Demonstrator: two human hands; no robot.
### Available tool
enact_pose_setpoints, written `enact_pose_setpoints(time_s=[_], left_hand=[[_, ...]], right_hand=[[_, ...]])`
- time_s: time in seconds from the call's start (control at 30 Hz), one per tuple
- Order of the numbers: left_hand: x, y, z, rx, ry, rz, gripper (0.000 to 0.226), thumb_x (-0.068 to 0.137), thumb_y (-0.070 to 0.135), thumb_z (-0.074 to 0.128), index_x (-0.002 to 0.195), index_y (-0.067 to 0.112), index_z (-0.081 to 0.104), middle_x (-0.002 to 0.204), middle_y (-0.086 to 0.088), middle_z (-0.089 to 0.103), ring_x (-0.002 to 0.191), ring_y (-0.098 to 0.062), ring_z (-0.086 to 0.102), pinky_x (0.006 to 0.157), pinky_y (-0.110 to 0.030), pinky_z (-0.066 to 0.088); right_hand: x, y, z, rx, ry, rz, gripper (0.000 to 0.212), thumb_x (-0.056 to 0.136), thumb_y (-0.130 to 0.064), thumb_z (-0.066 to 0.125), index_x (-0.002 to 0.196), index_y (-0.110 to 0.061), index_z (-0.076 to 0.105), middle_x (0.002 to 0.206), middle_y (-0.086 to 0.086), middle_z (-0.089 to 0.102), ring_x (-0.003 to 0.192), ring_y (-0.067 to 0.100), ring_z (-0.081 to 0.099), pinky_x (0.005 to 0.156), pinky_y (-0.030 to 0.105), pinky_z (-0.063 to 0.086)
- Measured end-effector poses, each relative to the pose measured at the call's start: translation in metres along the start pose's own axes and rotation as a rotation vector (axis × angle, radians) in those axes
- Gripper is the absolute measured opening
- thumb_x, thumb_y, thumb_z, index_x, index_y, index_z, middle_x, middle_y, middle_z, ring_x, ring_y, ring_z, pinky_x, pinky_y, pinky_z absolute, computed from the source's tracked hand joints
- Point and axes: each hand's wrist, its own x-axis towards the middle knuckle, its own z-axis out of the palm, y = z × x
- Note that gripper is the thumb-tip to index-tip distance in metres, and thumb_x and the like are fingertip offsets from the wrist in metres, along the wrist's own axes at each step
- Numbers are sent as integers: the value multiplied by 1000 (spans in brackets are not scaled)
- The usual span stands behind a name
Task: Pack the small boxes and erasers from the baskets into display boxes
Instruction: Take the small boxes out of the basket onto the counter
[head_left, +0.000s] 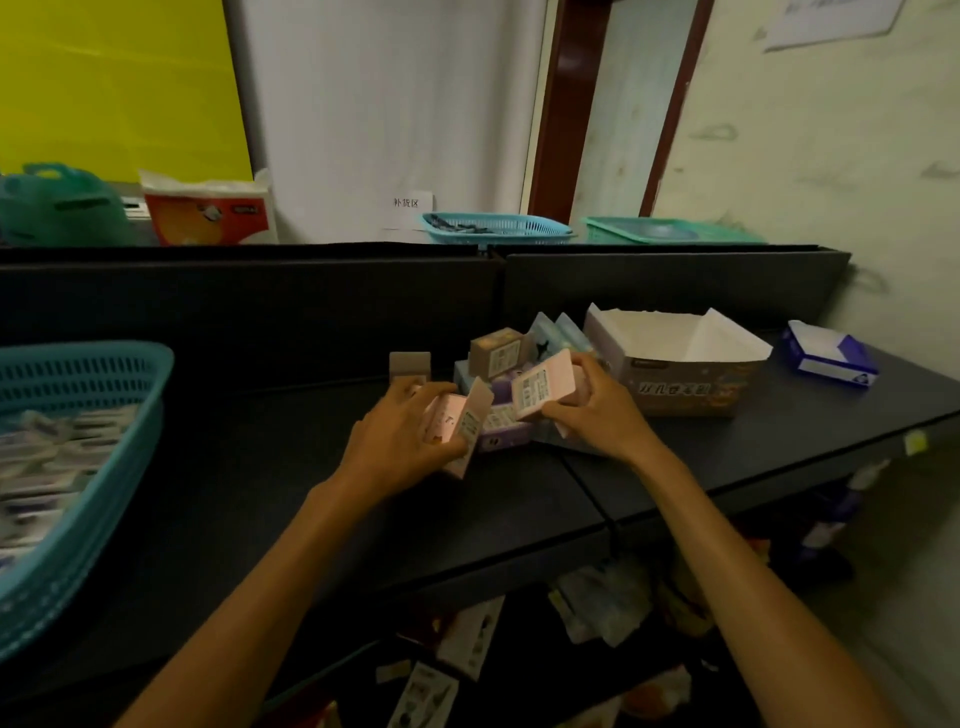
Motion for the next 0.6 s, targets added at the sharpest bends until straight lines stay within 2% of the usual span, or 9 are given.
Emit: enact_pose_setpoints(time_s=[0.23, 0.37, 0.4, 0.43, 0.47, 0.5, 0.53, 0.6], left_hand=[[41, -14, 29, -80, -50, -54, 70, 80, 56, 60, 140, 38, 28, 147, 4, 23, 131, -21, 33, 102, -47, 40], [55, -19, 41, -87, -129, -94, 81, 71, 59, 66, 139, 39, 27, 145, 4, 26, 131, -23, 35, 102, -48, 41], [57, -18, 44, -50, -134, -94, 82, 71, 58, 66, 140, 38, 27, 146, 4, 25, 132, -23, 33, 104, -49, 38], [58, -18, 46, 3, -133, -87, 83, 72, 57, 66, 142, 36, 26, 149, 3, 21, 136, -24, 27, 109, -50, 31], [58, -18, 48, 53, -133, -76, 84, 74, 57, 65, 144, 35, 23, 152, 2, 14, 140, -23, 18, 112, -50, 22], [59, -17, 48, 89, -134, -65, 86, 75, 58, 64, 145, 35, 20, 154, 3, 9, 142, -22, 11, 113, -50, 15], [59, -16, 48, 104, -136, -63, 87, 75, 59, 64, 146, 36, 17, 155, 3, 6, 143, -22, 6, 114, -49, 11], [58, -12, 47, 101, -124, -80, 88, 74, 60, 64, 146, 36, 18, 156, 2, 7, 143, -21, 7, 114, -49, 11]], right_hand=[[55, 24, 18, 23, -107, -15, 67, 85, -20, 69, 140, -24, 31, 141, 3, 43, 128, 15, 43, 90, 18, 40], [69, 37, 20, 61, -138, -40, 67, 89, -16, 63, 143, -23, 25, 129, -11, 38, 120, 0, 36, 81, -1, 37], [70, 38, 19, 55, -139, -60, 66, 89, -18, 64, 142, -25, 25, 129, -12, 38, 119, -1, 36, 84, -1, 38], [72, 39, 20, 36, -135, -79, 68, 87, -23, 66, 141, -27, 26, 134, -11, 38, 122, 1, 36, 93, 6, 40], [74, 40, 20, 2, -122, -99, 73, 83, -33, 69, 142, -29, 26, 140, -7, 37, 127, 4, 36, 104, 20, 41], [76, 45, 21, -39, -108, -119, 80, 78, -46, 69, 143, -30, 25, 145, -3, 35, 132, 10, 35, 109, 36, 38], [78, 48, 20, -86, -96, -133, 87, 73, -56, 65, 145, -31, 23, 148, 0, 31, 137, 15, 32, 111, 46, 34], [81, 53, 19, -174, -79, -159, 92, 70, -64, 57, 147, -32, 18, 153, 2, 25, 142, 20, 23, 113, 53, 28]])
